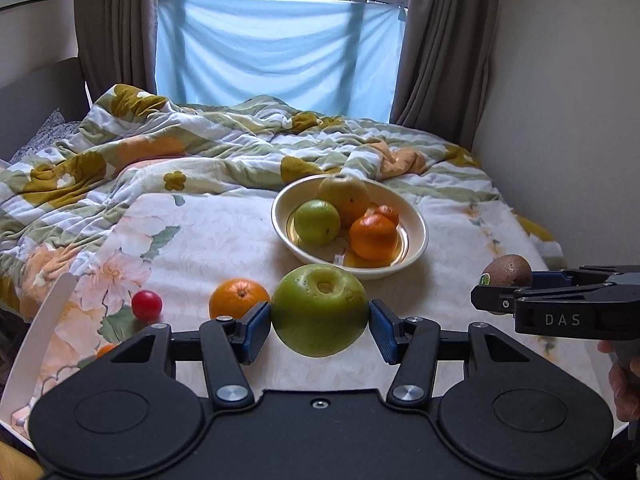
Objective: Organize fruits
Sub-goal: 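Carry the green apple and kiwi over the white bowl with both grippers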
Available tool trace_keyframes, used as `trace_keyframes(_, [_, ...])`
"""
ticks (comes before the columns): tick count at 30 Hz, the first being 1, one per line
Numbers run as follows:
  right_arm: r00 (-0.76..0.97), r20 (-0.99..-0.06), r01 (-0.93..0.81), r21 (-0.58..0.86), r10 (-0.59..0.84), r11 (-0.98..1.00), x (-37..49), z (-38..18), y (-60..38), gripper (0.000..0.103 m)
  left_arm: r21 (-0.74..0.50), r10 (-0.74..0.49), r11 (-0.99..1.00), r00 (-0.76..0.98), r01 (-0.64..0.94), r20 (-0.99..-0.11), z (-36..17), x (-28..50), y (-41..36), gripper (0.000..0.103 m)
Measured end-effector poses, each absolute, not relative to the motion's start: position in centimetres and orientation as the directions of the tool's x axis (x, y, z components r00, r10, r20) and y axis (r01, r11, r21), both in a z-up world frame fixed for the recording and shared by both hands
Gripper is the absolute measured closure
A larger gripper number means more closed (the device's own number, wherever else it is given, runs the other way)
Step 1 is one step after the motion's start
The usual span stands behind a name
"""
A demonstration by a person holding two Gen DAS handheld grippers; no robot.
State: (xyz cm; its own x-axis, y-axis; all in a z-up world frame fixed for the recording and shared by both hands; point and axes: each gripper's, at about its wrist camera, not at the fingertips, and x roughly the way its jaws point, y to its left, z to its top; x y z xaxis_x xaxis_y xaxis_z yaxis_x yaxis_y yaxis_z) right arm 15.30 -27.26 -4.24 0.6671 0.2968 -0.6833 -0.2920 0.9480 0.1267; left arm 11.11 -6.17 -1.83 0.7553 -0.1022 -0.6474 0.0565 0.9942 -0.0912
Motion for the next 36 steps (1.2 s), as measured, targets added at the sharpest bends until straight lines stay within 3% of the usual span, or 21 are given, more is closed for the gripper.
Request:
trace_keyframes(18, [0.719,-0.626,-0.278,0.136,0.300,0.951,21.1,2.6,-27.4,0.027,-0.104,-0.142,0.990,0.783,0.099,-0.605,2.8,20.8,-4.9,0.045])
trace_keyframes(36, [0.677,-0.695,-0.166,0.174,0.241,0.971,30.8,-0.2,-26.3,0.027,-0.114,-0.184,0.982,0.648,0.148,-0.740,-3.7,34.1,-3.4,0.045])
